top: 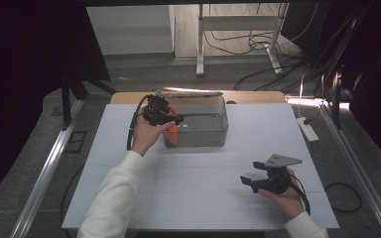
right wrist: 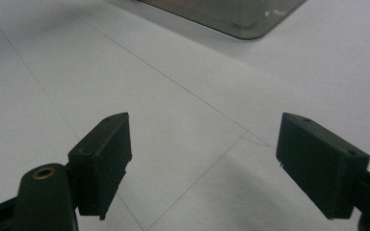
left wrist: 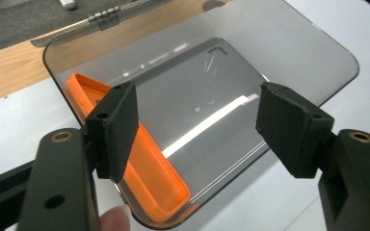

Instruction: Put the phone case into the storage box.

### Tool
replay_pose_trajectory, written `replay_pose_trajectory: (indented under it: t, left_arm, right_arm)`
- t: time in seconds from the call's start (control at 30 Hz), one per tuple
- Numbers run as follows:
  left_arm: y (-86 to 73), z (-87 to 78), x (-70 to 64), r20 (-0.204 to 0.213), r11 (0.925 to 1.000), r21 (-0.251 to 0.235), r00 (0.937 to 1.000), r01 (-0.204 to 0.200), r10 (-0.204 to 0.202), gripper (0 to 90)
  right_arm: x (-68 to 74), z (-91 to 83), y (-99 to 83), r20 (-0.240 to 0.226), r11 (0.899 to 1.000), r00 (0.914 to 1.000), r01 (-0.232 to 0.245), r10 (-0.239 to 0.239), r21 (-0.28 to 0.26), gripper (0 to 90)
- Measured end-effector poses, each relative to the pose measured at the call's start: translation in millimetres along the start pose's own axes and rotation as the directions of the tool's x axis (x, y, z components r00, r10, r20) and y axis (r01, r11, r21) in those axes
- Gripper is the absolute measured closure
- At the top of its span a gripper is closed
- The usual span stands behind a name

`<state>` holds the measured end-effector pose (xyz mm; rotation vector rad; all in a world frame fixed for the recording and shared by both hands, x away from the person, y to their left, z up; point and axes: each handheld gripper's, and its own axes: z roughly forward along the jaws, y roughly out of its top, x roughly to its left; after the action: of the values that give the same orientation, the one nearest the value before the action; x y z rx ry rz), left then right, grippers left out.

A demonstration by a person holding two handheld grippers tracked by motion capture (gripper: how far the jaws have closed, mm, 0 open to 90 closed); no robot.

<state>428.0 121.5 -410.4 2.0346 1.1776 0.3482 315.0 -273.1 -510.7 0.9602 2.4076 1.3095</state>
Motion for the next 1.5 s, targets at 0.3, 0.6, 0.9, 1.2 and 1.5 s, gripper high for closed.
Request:
replay_pose_trajectory:
  t: [0.3,0.6,0.9,1.2,1.5]
  left_arm:
    - [-8.6,-7.0,-6.3,0.038,0.9991,-0.033,0.9989,-0.028,0.029,32.2]
    - [-15.1,-11.3,-8.1,0.070,0.9980,-0.048,0.9966,-0.040,0.043,31.6]
    - [-32.3,-26.5,-10.7,0.110,0.9935,-0.085,0.9903,-0.075,0.085,31.3]
    - [-69.2,-41.3,-20.7,0.149,0.9862,-0.120,0.9801,-0.114,0.131,27.9]
    - [-126.4,-54.7,-18.2,0.146,0.9810,-0.154,0.9791,-0.118,0.141,25.5]
  right_arm:
    - [2.3,0.0,-0.6,0.006,1.000,0.9999,0.011,-0.011,0.009,20.2]
    - [1.7,-1.6,-2.0,0.024,1.000,0.9997,0.008,-0.008,0.015,20.1]
    - [1.6,-1.3,-3.0,0.024,1.000,0.9997,0.004,-0.005,0.020,20.1]
    - [0.7,-4.1,-4.6,0.050,1.000,0.9988,0.001,-0.002,0.022,19.9]
    - [-0.3,-2.2,-6.5,0.076,0.999,0.9965,-0.037,0.034,0.033,19.8]
